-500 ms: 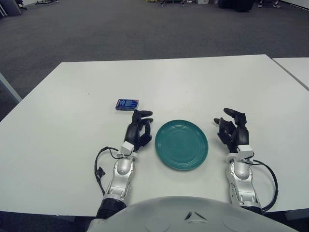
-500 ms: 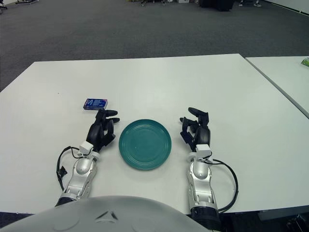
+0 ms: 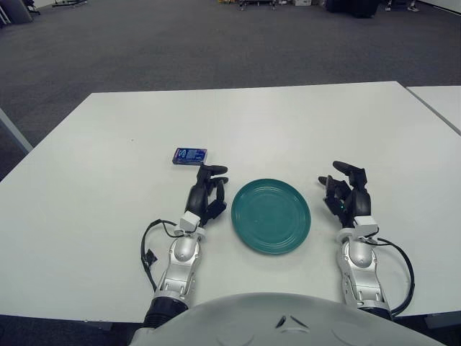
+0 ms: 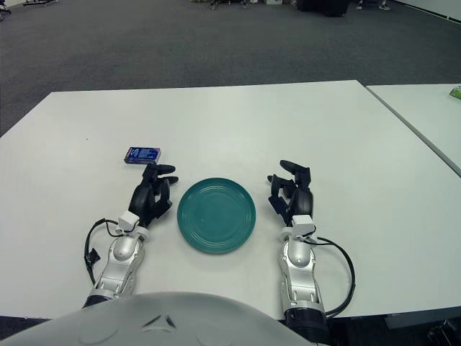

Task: Put the gum into the plate.

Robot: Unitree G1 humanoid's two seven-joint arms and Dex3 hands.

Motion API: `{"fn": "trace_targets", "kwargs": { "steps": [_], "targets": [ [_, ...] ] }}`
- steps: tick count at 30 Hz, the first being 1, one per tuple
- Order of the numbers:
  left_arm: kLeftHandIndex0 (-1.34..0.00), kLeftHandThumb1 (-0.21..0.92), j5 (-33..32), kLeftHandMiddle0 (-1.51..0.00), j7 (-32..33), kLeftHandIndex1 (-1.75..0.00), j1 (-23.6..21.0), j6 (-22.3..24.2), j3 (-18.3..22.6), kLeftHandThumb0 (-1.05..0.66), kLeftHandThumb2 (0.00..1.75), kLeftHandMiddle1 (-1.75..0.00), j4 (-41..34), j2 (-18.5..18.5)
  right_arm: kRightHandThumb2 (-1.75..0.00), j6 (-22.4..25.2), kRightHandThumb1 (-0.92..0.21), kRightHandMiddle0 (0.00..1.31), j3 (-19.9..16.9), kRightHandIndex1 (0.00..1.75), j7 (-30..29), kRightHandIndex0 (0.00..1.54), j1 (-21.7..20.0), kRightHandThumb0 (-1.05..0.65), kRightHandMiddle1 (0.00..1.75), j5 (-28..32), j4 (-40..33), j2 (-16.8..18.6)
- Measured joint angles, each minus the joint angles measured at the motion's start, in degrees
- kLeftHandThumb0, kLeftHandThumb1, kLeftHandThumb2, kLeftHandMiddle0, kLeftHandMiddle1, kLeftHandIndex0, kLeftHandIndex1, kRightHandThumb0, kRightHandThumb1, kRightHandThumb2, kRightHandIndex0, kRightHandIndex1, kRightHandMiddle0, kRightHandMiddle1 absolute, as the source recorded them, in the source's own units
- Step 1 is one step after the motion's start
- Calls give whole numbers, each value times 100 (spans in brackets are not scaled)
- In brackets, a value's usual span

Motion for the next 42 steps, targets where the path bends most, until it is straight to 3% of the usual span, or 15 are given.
{"fn": "trace_targets", "kwargs": {
  "steps": [10,16,19,23,33,37,42],
  "targets": [
    [-13,92,-24,-27,-29,-144,19,52,8,-65,78,-116,-94,1,-66,15,-92,5,20,87,-1,53,-7,-56,117,-9,-3,1],
    [-14,92,-161,-27,-130,-153,270,769,52,-64,77,-120,-1044,17,-67,23,-92,5,22,87,-4,53,-11,-57,117,-14,-7,-1],
    [-12,92,-244,-26,-144,-148,72,1163,213,-64,76,-118,-1258,58,-67,35,-92,5,25,87,0,52,-15,-57,116,-20,-4,-3],
    [-9,92,-278,-24,-149,-137,-345,1320,449,-64,73,-110,-1268,228,-67,34,-92,4,27,87,7,52,-39,-57,116,-19,14,-3],
    [-1,92,-172,-16,-732,-108,-1185,414,569,-66,59,-71,-567,992,-67,-8,-92,6,22,86,49,52,-123,-55,116,1,104,8],
    [0,92,206,-14,-799,-95,-1481,-126,515,-68,52,-59,-191,1365,-67,-10,-92,6,14,86,50,53,-131,-55,116,10,114,13],
    [0,92,830,-14,-561,-89,-2198,-810,502,-71,45,-51,445,1832,-67,-20,-92,7,-17,86,51,53,-135,-55,116,17,138,12]
  ]
}}
